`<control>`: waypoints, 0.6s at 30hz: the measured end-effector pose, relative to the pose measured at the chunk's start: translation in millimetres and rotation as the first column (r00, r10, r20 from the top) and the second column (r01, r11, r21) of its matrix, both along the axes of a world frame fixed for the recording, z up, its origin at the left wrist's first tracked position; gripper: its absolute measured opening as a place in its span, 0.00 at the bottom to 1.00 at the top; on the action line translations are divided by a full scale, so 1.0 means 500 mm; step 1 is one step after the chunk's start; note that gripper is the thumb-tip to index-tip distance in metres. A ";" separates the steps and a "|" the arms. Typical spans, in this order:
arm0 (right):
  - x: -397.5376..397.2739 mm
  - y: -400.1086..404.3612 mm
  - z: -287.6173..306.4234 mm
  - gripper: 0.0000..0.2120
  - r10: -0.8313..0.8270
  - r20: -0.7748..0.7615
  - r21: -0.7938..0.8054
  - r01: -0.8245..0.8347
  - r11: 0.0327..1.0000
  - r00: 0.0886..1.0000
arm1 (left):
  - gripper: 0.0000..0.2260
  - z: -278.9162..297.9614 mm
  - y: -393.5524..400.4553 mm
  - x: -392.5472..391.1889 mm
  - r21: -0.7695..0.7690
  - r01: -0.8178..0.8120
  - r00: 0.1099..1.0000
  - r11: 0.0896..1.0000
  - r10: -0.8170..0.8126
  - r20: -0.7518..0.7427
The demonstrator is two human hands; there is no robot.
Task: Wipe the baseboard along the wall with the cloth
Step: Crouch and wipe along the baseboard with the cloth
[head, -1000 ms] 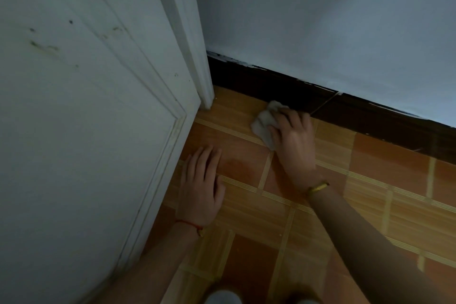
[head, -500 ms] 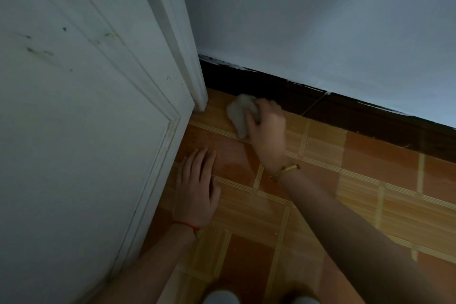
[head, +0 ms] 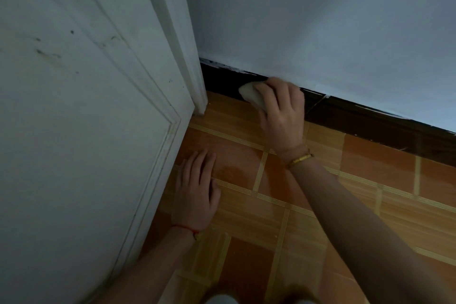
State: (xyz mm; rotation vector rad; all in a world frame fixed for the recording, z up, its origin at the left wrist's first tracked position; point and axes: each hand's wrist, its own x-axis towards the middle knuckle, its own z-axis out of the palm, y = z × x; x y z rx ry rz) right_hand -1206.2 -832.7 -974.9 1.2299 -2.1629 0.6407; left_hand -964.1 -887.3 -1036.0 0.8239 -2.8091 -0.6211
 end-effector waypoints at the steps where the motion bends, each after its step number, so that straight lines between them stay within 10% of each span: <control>1: 0.000 0.014 -0.004 0.09 -0.038 0.008 -0.017 0.038 0.999 0.999 | 0.25 0.000 0.000 0.000 0.001 -0.002 1.000 1.000 0.002 0.004; 8: 0.039 0.060 0.000 0.13 -0.209 0.469 -0.279 0.369 0.887 0.858 | 0.25 0.002 0.002 -0.002 -0.011 -0.013 1.000 1.000 0.013 0.013; 18: 0.090 -0.113 0.019 0.18 -0.071 0.943 -0.236 0.803 0.548 0.325 | 0.25 -0.001 0.000 -0.001 -0.033 -0.001 1.000 0.999 0.002 0.011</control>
